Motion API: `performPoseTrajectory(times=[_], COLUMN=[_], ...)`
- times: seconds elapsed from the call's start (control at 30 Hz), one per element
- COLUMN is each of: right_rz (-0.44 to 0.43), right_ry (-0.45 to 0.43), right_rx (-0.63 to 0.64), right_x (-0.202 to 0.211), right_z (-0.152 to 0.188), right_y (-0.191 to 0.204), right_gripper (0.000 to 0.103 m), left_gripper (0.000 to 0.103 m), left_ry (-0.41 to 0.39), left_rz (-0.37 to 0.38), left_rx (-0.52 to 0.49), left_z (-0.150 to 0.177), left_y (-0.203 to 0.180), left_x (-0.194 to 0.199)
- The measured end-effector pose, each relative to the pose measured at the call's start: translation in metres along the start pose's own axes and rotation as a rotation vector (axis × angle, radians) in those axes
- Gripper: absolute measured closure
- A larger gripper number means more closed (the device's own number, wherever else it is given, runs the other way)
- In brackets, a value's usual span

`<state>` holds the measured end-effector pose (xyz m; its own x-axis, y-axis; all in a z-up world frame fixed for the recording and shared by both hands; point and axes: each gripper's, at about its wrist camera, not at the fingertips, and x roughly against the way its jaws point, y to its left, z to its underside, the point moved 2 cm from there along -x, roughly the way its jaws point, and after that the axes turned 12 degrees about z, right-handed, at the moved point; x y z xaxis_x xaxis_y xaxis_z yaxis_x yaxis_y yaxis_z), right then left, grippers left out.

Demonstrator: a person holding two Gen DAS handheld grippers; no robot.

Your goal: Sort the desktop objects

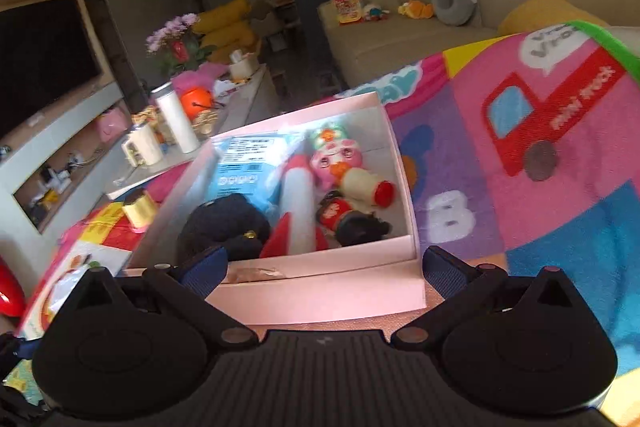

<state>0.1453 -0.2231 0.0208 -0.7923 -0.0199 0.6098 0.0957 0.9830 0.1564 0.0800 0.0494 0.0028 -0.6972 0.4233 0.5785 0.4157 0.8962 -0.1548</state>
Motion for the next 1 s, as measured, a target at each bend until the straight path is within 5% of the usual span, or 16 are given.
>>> performPoseTrajectory(times=[0.13,0.3,0.37,0.4,0.43,0.57,0.7,0.87,1.0], right_rz=[-0.073,-0.036,-0.037,-0.037,-0.034,-0.039,-0.024,0.015,0.037], right_ry=[0.011,-0.046,-0.057,-0.06,-0.06,-0.026,0.017,0.028,0.059], right_rx=[0.085,0.114,0.117,0.122,0.126,0.097,0.098,0.121,0.104], right_x=[-0.001,0.021,0.034,0.04,0.045,0.059,0.063,0.057,0.048], right_z=[0.005,0.018,0.026,0.031,0.035,0.05,0.067,0.072,0.072], right_y=[0.018,0.019,0.013,0.01,0.008,-0.009,-0.015,-0.012,-0.014], right_gripper=[0.0,0.0,0.0,0.0,0.0,0.0,0.0,0.0,0.0], left_gripper=[0.002,0.002,0.013,0.03,0.031,0.02,0.056,0.057,0.057], left_ry=[-0.035,-0.121,-0.115,-0.096,-0.074,-0.055,0.008,-0.029,-0.093], left_rz=[-0.035,-0.202,-0.221,-0.217,-0.207,-0.203,-0.248,-0.239,-0.137], left_rx=[0.03,-0.022,-0.013,-0.007,0.002,0.028,-0.007,-0.052,-0.05], left_z=[-0.008,-0.057,-0.078,-0.087,-0.094,-0.112,-0.118,-0.109,-0.095], left_y=[0.011,0.043,0.063,0.071,0.078,0.095,0.094,0.075,0.041], left_x=[-0.002,-0.023,-0.044,-0.056,-0.069,-0.112,-0.139,-0.107,-0.05])
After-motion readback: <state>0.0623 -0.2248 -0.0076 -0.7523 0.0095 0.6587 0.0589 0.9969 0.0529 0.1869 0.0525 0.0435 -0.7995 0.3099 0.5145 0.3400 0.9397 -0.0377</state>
